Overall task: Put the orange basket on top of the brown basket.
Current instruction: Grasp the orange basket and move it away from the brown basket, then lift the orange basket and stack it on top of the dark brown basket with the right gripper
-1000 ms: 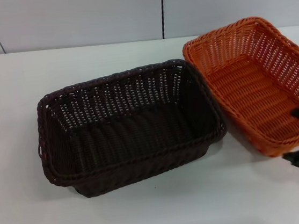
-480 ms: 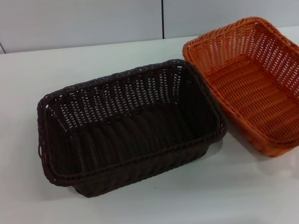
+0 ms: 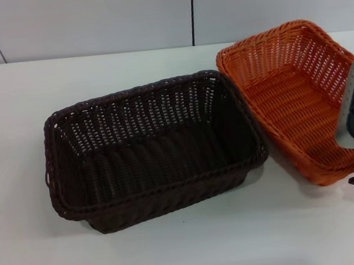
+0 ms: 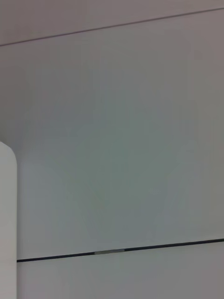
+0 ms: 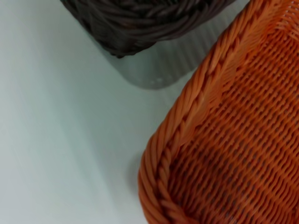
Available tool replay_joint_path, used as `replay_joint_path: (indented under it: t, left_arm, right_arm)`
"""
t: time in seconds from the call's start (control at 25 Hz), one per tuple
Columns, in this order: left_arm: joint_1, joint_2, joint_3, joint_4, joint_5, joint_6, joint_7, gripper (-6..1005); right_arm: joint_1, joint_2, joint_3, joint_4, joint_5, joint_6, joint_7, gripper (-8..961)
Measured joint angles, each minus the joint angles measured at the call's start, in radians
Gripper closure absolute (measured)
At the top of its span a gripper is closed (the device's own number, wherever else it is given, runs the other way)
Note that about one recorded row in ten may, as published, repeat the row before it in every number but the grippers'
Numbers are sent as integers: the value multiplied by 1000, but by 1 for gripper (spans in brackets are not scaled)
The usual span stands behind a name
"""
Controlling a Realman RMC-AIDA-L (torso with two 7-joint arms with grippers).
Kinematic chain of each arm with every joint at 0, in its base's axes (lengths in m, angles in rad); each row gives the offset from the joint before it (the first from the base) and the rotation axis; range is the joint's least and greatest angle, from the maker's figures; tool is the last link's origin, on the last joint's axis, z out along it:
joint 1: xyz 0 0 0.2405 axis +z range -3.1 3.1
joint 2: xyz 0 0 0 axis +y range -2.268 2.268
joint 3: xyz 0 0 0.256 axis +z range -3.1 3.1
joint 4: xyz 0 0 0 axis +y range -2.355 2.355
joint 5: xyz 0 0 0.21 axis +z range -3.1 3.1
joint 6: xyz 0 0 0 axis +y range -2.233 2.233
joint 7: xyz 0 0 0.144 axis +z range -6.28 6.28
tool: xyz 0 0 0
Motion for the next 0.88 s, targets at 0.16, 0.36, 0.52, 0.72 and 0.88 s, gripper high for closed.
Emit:
replay_joint_path:
  t: [0.16, 0.36, 0.52, 0.72, 0.88]
  left_arm:
    - [-1, 0, -5, 0, 0, -13, 3, 197]
    - [-3, 3, -7, 9, 0, -17, 3, 197]
    - [-6, 4, -8, 11, 0, -17, 7, 197]
    - [-7, 6, -8, 11, 0, -17, 8, 197]
    - [-7, 6, -8, 13, 0, -17, 8, 197]
  right_arm:
    - [2, -1, -10, -8, -4, -20, 2, 155]
    - [17, -1, -10, -54, -5, -36, 7, 223]
    - [24, 0, -5, -69, -5, -53, 26, 355]
    - [51, -2, 17, -39, -5, -68, 113, 595]
    - [103, -3, 66, -18, -5, -67, 188, 631]
